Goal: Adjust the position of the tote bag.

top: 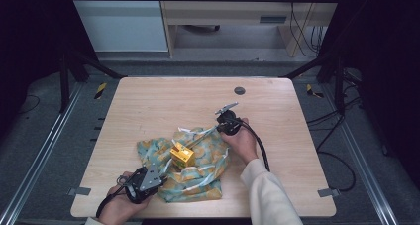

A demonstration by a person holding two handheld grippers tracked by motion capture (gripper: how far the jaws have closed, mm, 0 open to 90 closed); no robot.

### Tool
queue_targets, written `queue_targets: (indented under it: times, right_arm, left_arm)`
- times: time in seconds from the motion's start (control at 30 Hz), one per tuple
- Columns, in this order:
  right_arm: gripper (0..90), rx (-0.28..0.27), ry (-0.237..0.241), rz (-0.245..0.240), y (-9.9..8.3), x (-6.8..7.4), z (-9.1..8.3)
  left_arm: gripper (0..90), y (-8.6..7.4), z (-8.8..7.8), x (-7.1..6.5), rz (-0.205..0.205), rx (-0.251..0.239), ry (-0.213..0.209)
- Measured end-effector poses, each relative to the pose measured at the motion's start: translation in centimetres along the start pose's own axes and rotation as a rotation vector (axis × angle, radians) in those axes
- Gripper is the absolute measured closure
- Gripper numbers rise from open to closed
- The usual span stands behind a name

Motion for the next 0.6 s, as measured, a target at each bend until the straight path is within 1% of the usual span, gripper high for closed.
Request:
queue_targets:
  times: [0.03,0.07,0.13,0.17,0.2,0.23,0.27,0.3,0.37,0.4,0.47,0.5,0.57,0.6]
  right_arm:
    - [88.3,0.001,0.007,0.0,0.0,0.1,0.0]
    - [84.3,0.0,0.012,-0.006,-0.1,0.2,0.0]
    - [73.7,-0.029,-0.013,-0.012,0.0,0.1,-0.6]
    - [67.4,-0.046,-0.016,-0.007,0.2,0.0,-1.0]
    - [59.7,-0.061,-0.024,-0.001,0.3,0.0,-1.5]
    - [54.9,-0.069,-0.034,-0.003,0.4,-0.1,-2.1]
    - [52.2,-0.084,-0.033,-0.007,0.5,0.0,-2.7]
    - [48.1,-0.102,-0.039,-0.016,0.7,0.1,-3.3]
    - [41.1,-0.122,-0.043,-0.028,1.0,0.4,-4.6]
    - [38.8,-0.135,-0.036,-0.03,1.1,0.7,-5.3]
    - [37.8,-0.158,-0.028,-0.043,1.3,1.3,-6.4]
    - [37.7,-0.165,-0.018,-0.048,1.3,1.7,-6.9]
    - [37.5,-0.187,-0.004,-0.06,1.2,2.6,-7.8]
    - [37.5,-0.19,0.002,-0.067,1.0,3.1,-8.2]
  left_arm:
    - [88.4,0.0,0.0,0.0,-0.001,0.0,-0.003]
    - [86.7,0.1,0.0,-0.1,0.003,-0.007,-0.001]
    - [81.7,0.3,-0.2,0.0,0.0,-0.026,0.008]
    - [78.1,0.5,-0.3,0.0,-0.007,-0.041,0.023]
    - [74.4,0.7,-0.5,0.2,-0.004,-0.047,0.028]
    - [70.5,0.9,-0.7,0.1,-0.022,-0.067,0.032]
    - [66.4,1.1,-0.9,0.3,-0.027,-0.084,0.043]
    - [61.7,1.4,-1.0,0.3,-0.042,-0.104,0.051]
    - [53.0,1.8,-1.4,0.6,-0.062,-0.14,0.064]
    - [49.8,2.1,-1.6,0.7,-0.074,-0.156,0.068]
    - [45.8,2.5,-2.0,0.9,-0.097,-0.193,0.072]
    - [45.4,2.6,-2.3,1.0,-0.094,-0.202,0.077]
    - [44.7,2.8,-2.8,1.3,-0.103,-0.218,0.094]
    - [44.5,3.0,-3.0,1.6,-0.119,-0.229,0.103]
Point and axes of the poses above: each handheld gripper's, and its own axes: z roughly forward along the jaws, y roughly out of its top, x roughly to its left, the point moved 8 cm from there along z, roughly forward along the jaws, and after that the axes turned 5 degrees about y, right-handed, at the moved point
